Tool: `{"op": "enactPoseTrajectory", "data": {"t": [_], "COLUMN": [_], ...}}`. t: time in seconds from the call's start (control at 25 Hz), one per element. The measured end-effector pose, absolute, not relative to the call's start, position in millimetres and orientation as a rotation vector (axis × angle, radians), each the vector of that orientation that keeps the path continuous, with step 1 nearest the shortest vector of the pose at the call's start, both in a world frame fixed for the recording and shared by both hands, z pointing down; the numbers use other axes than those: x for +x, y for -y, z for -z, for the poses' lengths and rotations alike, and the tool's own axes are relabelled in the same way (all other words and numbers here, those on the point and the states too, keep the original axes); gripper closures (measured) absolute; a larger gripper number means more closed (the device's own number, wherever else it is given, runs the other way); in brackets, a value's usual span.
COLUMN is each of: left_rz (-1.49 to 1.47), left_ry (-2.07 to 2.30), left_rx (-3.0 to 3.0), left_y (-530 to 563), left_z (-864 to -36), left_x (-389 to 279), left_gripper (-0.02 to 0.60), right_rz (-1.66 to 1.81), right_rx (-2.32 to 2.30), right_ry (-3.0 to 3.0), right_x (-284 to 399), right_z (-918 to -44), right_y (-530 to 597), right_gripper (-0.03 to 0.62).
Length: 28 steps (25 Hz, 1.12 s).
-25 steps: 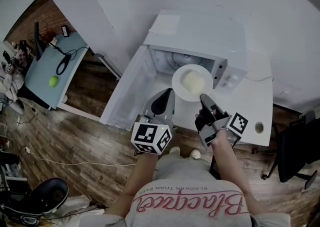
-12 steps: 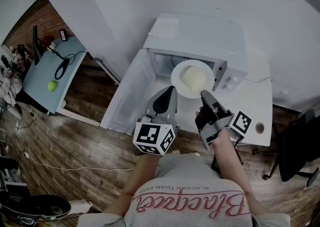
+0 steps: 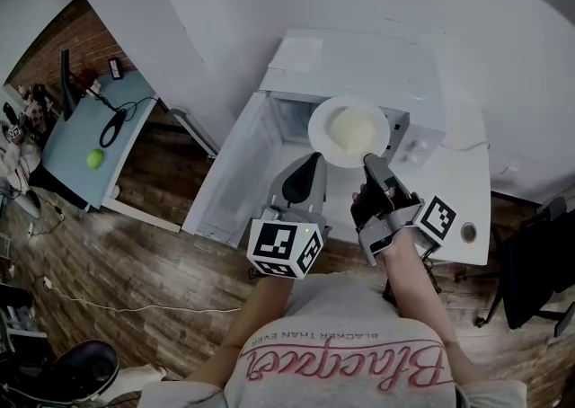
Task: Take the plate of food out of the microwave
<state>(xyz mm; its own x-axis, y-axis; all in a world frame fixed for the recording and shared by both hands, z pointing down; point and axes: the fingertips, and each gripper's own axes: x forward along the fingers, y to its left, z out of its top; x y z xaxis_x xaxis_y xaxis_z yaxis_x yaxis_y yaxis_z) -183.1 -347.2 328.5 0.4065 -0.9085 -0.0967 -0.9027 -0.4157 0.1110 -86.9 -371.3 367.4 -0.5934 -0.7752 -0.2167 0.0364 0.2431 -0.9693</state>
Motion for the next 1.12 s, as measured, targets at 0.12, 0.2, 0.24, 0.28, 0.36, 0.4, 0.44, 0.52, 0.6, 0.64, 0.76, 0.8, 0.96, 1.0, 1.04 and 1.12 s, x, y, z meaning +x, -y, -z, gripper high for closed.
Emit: {"op": "enactPoseTrajectory", "data": {"t": [0.12,0.2,0.24,0.28,0.36,0.4,0.44,0.52,0.6,0.64,0.76,0.8,0.96,1.0,1.04,1.12], "left_rz": [0.227,0.229,0.227,0.225,0.221,0.221,0.22,0.221,0.224,0.226,0.229,0.23,0.228,0.228,0.227,0.226], "left_ry": [1.696,1.702,1.701,1.7,1.697,1.695,1.695,1.693,1.692,1.693,1.711,1.717,1.714,1.711,1.708,1.702], "left_rx": [2.608,2.607,2.605,2.604,2.603,2.604,2.604,2.604,2.603,2.601,2.594,2.591,2.581,2.581,2.581,2.584], "left_y": [347,347,348,348,348,348,347,346,346,345,345,344,345,345,346,346], "left_z": [-325,-325,-326,-326,-327,-327,-328,-328,-328,-328,-327,-327,-329,-329,-329,-329], "left_x": [-182,-180,-180,-179,-177,-176,-175,-173,-172,-172,-173,-173,-174,-173,-172,-171], "left_gripper": [0.575,0.575,0.575,0.575,0.575,0.575,0.575,0.575,0.575,0.575,0.575,0.575,0.575,0.575,0.575,0.575], "right_rz": [1.414,1.417,1.42,1.42,1.414,1.409,1.404,1.397,1.391,1.387,1.379,1.377,1.372,1.372,1.372,1.372], "right_rx": [-0.688,-0.692,-0.696,-0.701,-0.709,-0.707,-0.702,-0.694,-0.692,-0.694,-0.697,-0.697,-0.699,-0.7,-0.702,-0.706], "right_ry": [-1.8,-1.8,-1.803,-1.809,-1.822,-1.821,-1.817,-1.807,-1.804,-1.803,-1.79,-1.783,-1.769,-1.769,-1.769,-1.77], "right_x": [-88,-89,-90,-90,-91,-92,-92,-92,-91,-91,-88,-87,-86,-86,-85,-84], "right_z": [-365,-365,-365,-365,-363,-362,-362,-361,-360,-360,-360,-360,-360,-359,-359,-359], "right_y": [371,372,373,374,375,374,374,372,371,371,371,371,371,371,371,370], "right_gripper": [0.569,0.569,0.569,0.568,0.566,0.566,0.567,0.568,0.568,0.568,0.568,0.568,0.568,0.568,0.569,0.569]}}
